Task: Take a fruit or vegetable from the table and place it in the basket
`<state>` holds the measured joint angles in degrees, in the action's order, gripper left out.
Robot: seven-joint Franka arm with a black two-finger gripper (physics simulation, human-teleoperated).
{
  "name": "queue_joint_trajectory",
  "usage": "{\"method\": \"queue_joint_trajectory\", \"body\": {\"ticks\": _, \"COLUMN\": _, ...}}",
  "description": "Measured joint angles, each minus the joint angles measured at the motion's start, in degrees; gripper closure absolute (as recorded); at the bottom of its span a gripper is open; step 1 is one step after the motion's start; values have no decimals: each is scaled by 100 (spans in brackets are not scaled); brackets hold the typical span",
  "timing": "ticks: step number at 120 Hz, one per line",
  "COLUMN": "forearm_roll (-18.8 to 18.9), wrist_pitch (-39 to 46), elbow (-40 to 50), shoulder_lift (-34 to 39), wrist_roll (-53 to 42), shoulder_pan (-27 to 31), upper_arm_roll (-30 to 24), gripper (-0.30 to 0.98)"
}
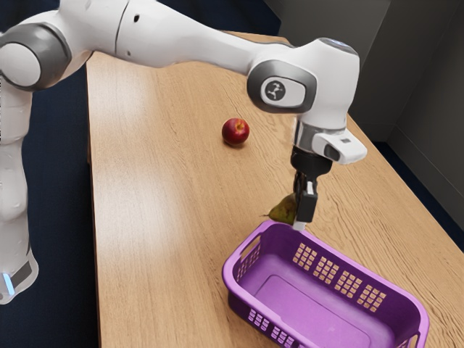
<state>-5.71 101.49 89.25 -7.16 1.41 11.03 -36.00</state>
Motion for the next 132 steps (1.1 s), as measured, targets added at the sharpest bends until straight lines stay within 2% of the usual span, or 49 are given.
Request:
{"method": "queue_joint_trajectory", "body": {"ticks": 10, "forearm_roll": 11, "wrist_pitch": 47, "elbow": -119, "shoulder_lift": -169, "wrist_roll": 68, "shoulder_pan": 27, "upper_arm_roll": -54, "gripper": 36}}
{"method": "queue_joint_trajectory", "body": {"ticks": 48, "forearm_roll": 19, "wrist_pitch": 276, "elbow": -472, "shoulder_lift": -760, "wrist_roll": 262, "shoulder_pan": -435, "upper_arm_roll": -61, "gripper": 36}}
{"method": "queue_joint_trajectory", "body": {"ticks": 78, "forearm_roll": 32, "wrist_pitch": 422, "elbow": -502, "shoulder_lift": -992, "wrist_roll": 360, "shoulder_pan": -646, "upper_arm_roll": -58, "gripper": 36}}
{"method": "queue_joint_trajectory", "body": {"ticks": 103, "forearm_roll": 118, "wrist_pitch": 451, "elbow": -510, "shoulder_lift": -1001, "wrist_roll": 382, "shoulder_pan": -661, "upper_arm_roll": -62, "gripper": 11}}
{"method": "queue_joint_trajectory", "body": {"ticks": 132, "forearm_roll": 174, "wrist_pitch": 462, "elbow": -511, "shoulder_lift": -1001, "wrist_roll": 371, "shoulder_pan": -659, "upper_arm_roll": -54, "gripper": 2}}
